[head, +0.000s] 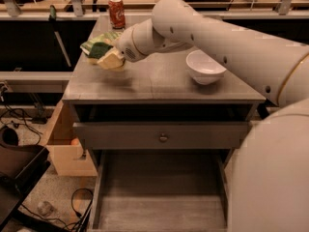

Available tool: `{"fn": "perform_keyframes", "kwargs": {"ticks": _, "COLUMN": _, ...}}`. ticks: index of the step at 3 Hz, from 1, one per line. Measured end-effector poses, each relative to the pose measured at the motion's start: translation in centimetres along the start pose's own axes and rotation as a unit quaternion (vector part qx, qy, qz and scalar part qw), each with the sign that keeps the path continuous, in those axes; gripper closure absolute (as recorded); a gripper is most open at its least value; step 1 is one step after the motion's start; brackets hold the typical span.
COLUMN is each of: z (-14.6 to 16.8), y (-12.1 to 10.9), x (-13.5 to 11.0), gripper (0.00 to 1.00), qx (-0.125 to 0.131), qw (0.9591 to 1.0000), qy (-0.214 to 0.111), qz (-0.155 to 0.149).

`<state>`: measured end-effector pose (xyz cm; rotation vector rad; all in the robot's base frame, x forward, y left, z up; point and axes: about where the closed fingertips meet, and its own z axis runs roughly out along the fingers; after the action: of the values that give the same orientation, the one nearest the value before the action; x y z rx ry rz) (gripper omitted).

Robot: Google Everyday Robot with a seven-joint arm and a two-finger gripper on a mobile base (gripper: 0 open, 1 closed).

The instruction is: Pick sponge from middle drawer and place on counter

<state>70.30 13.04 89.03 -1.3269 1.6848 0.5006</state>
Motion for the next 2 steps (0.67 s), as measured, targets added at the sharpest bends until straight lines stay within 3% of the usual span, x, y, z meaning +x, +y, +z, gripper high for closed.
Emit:
{"fn": "perform_keyframes", "kwargs": {"ticks": 1, "z": 1.24, "y": 0.06, "x": 0.06, "gripper": 0.87, "qx": -0.011, "qw": 0.9998, "qy": 0.016, "qz": 0.007}}
{"fn": "perform_keyframes", "kwargs": {"ticks": 2, "z": 1.45, "y": 0.21, "x": 0.01, "gripper": 0.64, "qx": -0.013, "qw": 0.9998, "qy": 0.016, "qz": 0.006}}
